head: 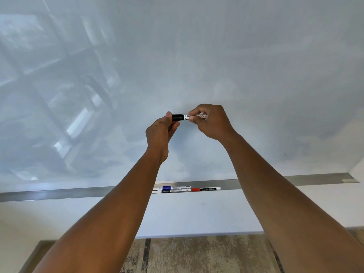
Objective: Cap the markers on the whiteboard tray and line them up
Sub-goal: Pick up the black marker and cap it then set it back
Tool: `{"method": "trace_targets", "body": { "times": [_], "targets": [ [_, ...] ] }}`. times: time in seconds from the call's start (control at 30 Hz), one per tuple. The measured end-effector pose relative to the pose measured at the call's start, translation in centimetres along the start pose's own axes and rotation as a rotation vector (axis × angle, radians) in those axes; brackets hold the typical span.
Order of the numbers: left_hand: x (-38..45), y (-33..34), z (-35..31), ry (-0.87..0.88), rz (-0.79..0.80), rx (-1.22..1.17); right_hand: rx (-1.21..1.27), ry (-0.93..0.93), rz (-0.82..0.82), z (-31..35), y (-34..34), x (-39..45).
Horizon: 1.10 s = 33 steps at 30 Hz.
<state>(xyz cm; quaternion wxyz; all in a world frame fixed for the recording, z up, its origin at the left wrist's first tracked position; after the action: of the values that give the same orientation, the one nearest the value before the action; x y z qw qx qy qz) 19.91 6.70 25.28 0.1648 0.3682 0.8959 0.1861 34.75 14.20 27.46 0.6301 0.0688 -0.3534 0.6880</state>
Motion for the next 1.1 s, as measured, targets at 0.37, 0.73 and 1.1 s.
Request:
{"method": "trace_targets", "body": {
  "times": [0.37,0.73,1.1],
  "targets": [
    [0.9,-2.7,4.9,-0.055,-0.071,0.051,-0.105,0.02,0.166,-3.9,2.1,-3.0],
    [2.3,-7.3,11.5,-0.062,-0.031,0.395,-0.335,0.131,0.36,-10.9,5.6,-7.2],
    [4.3,-10.3,16.5,0.058,-0.004,0.968,-0.617,0.148,0.502,-16.7,9.2,-10.9]
  ]
}}
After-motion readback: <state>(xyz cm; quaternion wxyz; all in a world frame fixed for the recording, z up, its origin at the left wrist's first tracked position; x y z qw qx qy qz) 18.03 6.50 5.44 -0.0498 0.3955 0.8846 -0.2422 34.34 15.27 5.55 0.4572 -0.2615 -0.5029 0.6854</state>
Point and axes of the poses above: each hand's wrist, its own x-axis towards the middle knuckle, its own y-axis out of the palm, z = x × y, the point moved 1 cm from there along x, towards the middle knuckle, and after that the axes turned 11 degrees about -z, right-handed, at the moved point
